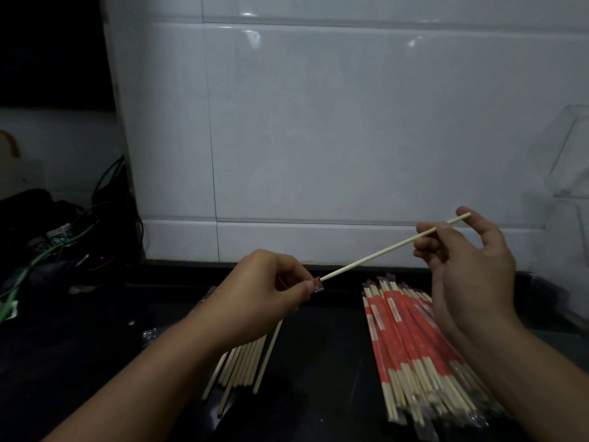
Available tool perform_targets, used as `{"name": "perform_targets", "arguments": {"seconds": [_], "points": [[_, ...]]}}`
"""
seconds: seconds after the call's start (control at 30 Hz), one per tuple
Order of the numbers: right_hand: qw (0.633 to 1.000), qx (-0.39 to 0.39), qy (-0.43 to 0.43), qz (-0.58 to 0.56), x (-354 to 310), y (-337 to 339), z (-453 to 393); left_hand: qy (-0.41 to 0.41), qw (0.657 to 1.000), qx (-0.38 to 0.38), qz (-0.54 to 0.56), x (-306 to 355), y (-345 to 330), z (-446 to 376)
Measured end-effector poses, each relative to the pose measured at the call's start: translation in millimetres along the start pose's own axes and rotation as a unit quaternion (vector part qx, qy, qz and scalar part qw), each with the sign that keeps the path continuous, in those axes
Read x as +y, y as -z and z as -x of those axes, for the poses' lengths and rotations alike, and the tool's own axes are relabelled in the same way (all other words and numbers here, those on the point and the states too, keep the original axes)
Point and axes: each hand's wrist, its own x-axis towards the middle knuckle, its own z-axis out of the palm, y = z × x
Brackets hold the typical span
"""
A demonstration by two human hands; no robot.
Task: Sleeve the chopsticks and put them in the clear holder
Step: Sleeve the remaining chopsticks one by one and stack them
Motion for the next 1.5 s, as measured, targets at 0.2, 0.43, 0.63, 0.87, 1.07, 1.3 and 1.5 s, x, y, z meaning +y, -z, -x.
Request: {"name": "perform_targets", "arguments": {"seconds": [0.2, 0.43, 0.63, 0.87, 1.07, 1.3, 1.5], "points": [[1.0, -0.003, -0.008, -0.007, 1, 1, 0, -0.001, 1.0, 0.002, 0.024, 1, 1, -1], [1.0, -0.022, -0.013, 0.003, 4, -1, 4, -0.003, 0.998, 0.009, 0.056, 3, 2, -1], [0.992, -0.084, 0.018, 0.094, 4, -3, 11, 0.003, 0.997, 0.023, 0.074, 1, 1, -1], [0.934, -0.256, 0.058, 0.243, 19, -9, 34, 0.01, 0.994, 0.038, 0.103, 3, 2, 0], [0.858, -0.432, -0.033, 0.278, 36, -11, 53, 0.023, 0.994, 0.036, 0.102, 3, 4, 0], [0.712, -0.505, 0.265, 0.411, 53, -5, 67, 0.073, 0.983, 0.084, 0.145, 0, 8, -4], [0.561, -0.659, 0.313, 0.39, 74, -15, 81, 0.091, 0.981, 0.089, 0.149, 2, 9, -2]]}}
